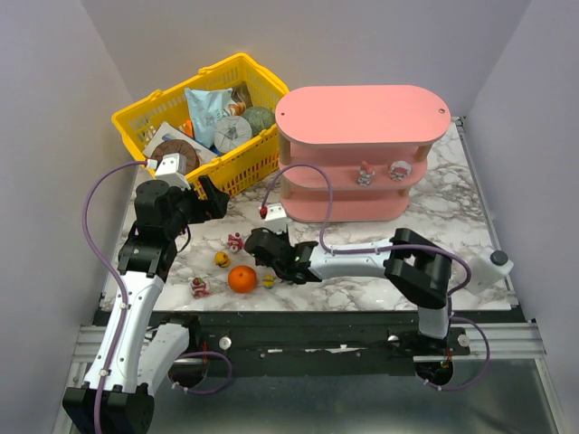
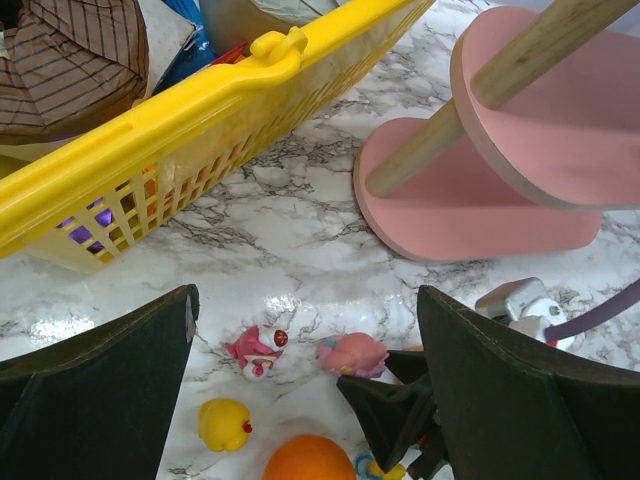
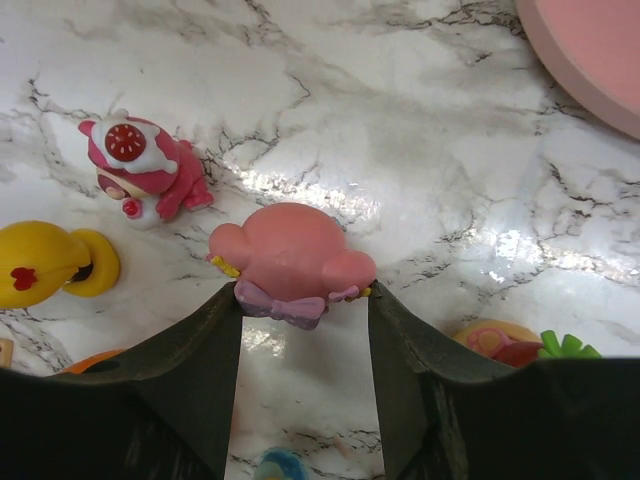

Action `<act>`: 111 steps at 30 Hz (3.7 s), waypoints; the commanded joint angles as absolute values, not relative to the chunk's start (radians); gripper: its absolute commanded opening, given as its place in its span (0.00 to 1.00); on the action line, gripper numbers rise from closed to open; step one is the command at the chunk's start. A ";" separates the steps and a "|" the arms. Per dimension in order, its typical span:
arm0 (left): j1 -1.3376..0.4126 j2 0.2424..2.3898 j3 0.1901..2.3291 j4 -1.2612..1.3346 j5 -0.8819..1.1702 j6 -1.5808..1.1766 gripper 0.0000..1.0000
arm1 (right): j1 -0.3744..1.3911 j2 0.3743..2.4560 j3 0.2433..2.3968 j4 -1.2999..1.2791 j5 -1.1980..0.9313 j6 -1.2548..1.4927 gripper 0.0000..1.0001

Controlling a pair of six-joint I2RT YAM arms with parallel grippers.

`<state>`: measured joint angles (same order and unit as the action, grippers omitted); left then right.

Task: Place and organize the plastic toys onto the shelf

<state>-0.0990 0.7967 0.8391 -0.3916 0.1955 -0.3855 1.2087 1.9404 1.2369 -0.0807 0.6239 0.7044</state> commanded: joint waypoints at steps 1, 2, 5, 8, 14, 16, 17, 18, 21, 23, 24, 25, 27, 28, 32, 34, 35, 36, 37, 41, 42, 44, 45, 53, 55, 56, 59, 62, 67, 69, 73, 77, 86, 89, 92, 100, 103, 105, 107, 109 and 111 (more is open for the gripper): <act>-0.094 0.790 0.831 -0.388 0.210 -0.373 0.99 | 1.198 1.844 1.221 -0.095 0.698 0.660 0.30; -0.094 0.790 0.833 -0.388 0.210 -0.374 0.99 | 1.197 1.810 1.221 -0.106 0.696 0.655 0.30; -0.094 0.790 0.833 -0.388 0.212 -0.373 0.99 | 1.174 1.744 1.236 -0.172 0.680 0.629 0.30; -0.094 0.790 0.833 -0.387 0.212 -0.373 0.99 | 1.146 1.704 1.268 -0.273 0.655 0.606 0.30; -0.094 0.790 0.833 -0.387 0.213 -0.373 0.99 | 1.086 1.620 1.312 -0.439 0.624 0.563 0.31; -0.094 0.790 0.834 -0.387 0.210 -0.373 0.99 | 1.068 1.592 1.331 -0.488 0.635 0.554 0.31; -0.094 0.790 0.831 -0.387 0.212 -0.374 0.99 | 1.060 1.582 1.335 -0.495 0.638 0.548 0.31; -0.094 0.790 0.833 -0.385 0.212 -0.373 0.99 | 1.045 1.571 1.339 -0.511 0.646 0.545 0.31; -0.094 0.790 0.831 -0.388 0.212 -0.373 0.99 | 1.008 1.537 1.348 -0.517 0.643 0.522 0.31; -0.094 0.792 0.833 -0.387 0.212 -0.373 0.99 | 0.996 1.520 1.358 -0.517 0.647 0.506 0.31; -0.094 0.792 0.833 -0.385 0.212 -0.374 0.99 | 0.988 1.517 1.361 -0.518 0.650 0.502 0.31; -0.094 0.792 0.831 -0.387 0.212 -0.374 0.99 | 0.986 1.511 1.365 -0.520 0.653 0.497 0.31; -0.094 0.790 0.831 -0.388 0.210 -0.373 0.99 | 0.985 1.499 1.374 -0.520 0.657 0.489 0.31; -0.094 0.790 0.831 -0.388 0.210 -0.373 0.99 | 0.985 1.494 1.376 -0.522 0.658 0.488 0.31; -0.094 0.790 0.831 -0.390 0.210 -0.373 0.99 | 0.979 1.476 1.385 -0.525 0.666 0.480 0.31; -0.094 0.790 0.833 -0.388 0.210 -0.373 0.99 | 0.966 1.473 1.396 -0.526 0.664 0.471 0.31; -0.094 0.790 0.831 -0.387 0.210 -0.373 0.99 | 0.963 1.473 1.399 -0.525 0.664 0.469 0.31; -0.094 0.790 0.831 -0.388 0.210 -0.373 0.99 | 0.959 1.473 1.408 -0.528 0.661 0.466 0.31; -0.094 0.790 0.833 -0.388 0.210 -0.373 0.99 | 0.957 1.471 1.411 -0.531 0.663 0.466 0.31; -0.094 0.788 0.833 -0.388 0.210 -0.373 0.99 | 0.948 1.477 1.425 -0.531 0.670 0.453 0.31; -0.094 0.788 0.831 -0.388 0.210 -0.373 0.99 | 0.945 1.480 1.428 -0.531 0.670 0.451 0.31; -0.094 0.788 0.833 -0.388 0.210 -0.373 0.99 | 0.939 1.489 1.439 -0.531 0.672 0.443 0.31; -0.094 0.788 0.833 -0.390 0.210 -0.373 0.99 | 0.936 1.494 1.443 -0.531 0.673 0.440 0.31; -0.094 0.788 0.834 -0.391 0.207 -0.373 0.99 | 0.907 1.555 1.502 -0.531 0.643 0.411 0.31; -0.094 0.788 0.834 -0.391 0.206 -0.371 0.99 | 0.899 1.569 1.511 -0.531 0.631 0.410 0.32; -0.094 0.787 0.834 -0.391 0.206 -0.373 0.99 | 0.896 1.572 1.511 -0.531 0.624 0.408 0.32; -0.094 0.788 0.834 -0.391 0.204 -0.371 0.99 | 0.890 1.582 1.517 -0.531 0.612 0.407 0.33; -0.094 0.790 0.834 -0.391 0.204 -0.371 0.99 | 0.885 1.592 1.522 -0.537 0.604 0.408 0.34; -0.094 0.790 0.836 -0.393 0.202 -0.370 0.99 | 0.877 1.614 1.532 -0.537 0.598 0.405 0.37; -0.094 0.790 0.835 -0.394 0.201 -0.370 0.99 | 0.876 1.626 1.540 -0.546 0.598 0.406 0.38; -0.094 0.792 0.838 -0.396 0.201 -0.368 0.99 | 0.873 1.637 1.545 -0.546 0.597 0.407 0.40; -0.094 0.793 0.836 -0.397 0.199 -0.367 0.99 | 0.871 1.644 1.549 -0.548 0.600 0.407 0.47; -0.094 0.793 0.839 -0.399 0.198 -0.367 0.99 | 0.868 1.617 1.525 -0.523 0.634 0.393 0.65; -0.094 0.793 0.839 -0.397 0.199 -0.367 0.99 | 0.870 1.615 1.525 -0.511 0.638 0.387 0.67; -0.094 0.793 0.838 -0.397 0.198 -0.365 0.99 | 0.868 1.618 1.532 -0.508 0.635 0.380 0.69; -0.094 0.793 0.838 -0.397 0.198 -0.365 0.99 | 0.868 1.576 1.490 -0.491 0.627 0.377 0.76; -0.094 0.792 0.838 -0.399 0.199 -0.367 0.99 | 0.868 1.528 1.451 -0.463 0.603 0.351 0.82; -0.094 0.792 0.838 -0.399 0.199 -0.367 0.99 | 0.868 1.496 1.421 -0.459 0.594 0.344 0.85; -0.094 0.792 0.838 -0.397 0.198 -0.365 0.99 | 0.870 1.473 1.393 -0.456 0.594 0.341 0.86; -0.094 0.793 0.839 -0.397 0.196 -0.367 0.99 | 0.870 1.437 1.376 -0.451 0.594 0.339 0.85; -0.094 0.793 0.838 -0.397 0.196 -0.367 0.99 | 0.868 1.404 1.356 -0.449 0.586 0.339 0.86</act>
<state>-0.0990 0.7967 0.8391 -0.3943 0.1951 -0.3813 0.8749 1.4742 1.3941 -0.4797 0.6029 0.3603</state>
